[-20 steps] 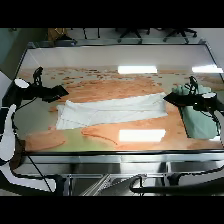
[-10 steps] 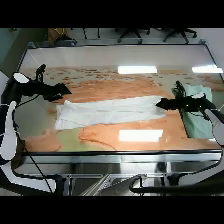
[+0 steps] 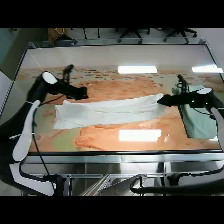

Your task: Fold the shirts.

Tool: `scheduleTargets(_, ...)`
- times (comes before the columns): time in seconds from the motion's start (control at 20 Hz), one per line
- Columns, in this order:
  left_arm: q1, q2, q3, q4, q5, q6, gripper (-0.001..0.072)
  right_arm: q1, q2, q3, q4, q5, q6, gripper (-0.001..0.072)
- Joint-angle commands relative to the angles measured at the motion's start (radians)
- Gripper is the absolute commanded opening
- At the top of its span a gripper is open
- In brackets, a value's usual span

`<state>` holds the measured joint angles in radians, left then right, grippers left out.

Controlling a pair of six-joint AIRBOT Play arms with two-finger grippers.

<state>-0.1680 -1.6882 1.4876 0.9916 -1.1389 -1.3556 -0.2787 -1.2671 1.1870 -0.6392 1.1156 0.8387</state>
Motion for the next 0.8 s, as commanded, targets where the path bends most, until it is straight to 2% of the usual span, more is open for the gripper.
scheduleTargets(0.0, -0.196, -0.097, 0.001, -0.001, 0.066, -0.018, 0.0014, -0.026, 0.119, 0.063, 0.053, 0.143, 0.053, 0.0021)
scheduleTargets(0.1, -0.3, -0.177, 0.018, -0.068, 0.144, -0.034, 0.0014, -0.025, 0.191, 0.111, 0.061, 0.206, 0.088, 0.0021)
scheduleTargets(0.25, -0.41, -0.305, 0.121, -0.212, 0.174, -0.031, 0.0014, -0.025, 0.281, 0.173, 0.06, 0.293, 0.146, 0.0021)
scheduleTargets(0.45, -0.497, -0.439, 0.293, -0.236, 0.16, -0.057, 0.0014, -0.025, 0.327, 0.175, 0.056, 0.349, 0.186, 0.0021)
scheduleTargets(0.6, -0.502, -0.468, 0.387, -0.235, 0.085, -0.085, 0.0014, -0.025, 0.317, 0.175, 0.056, 0.375, 0.188, 0.0021)
scheduleTargets(0.75, -0.449, -0.428, 0.5, -0.235, -0.095, -0.084, 0.0013, -0.024, 0.32, 0.175, 0.057, 0.377, 0.192, 0.0021)
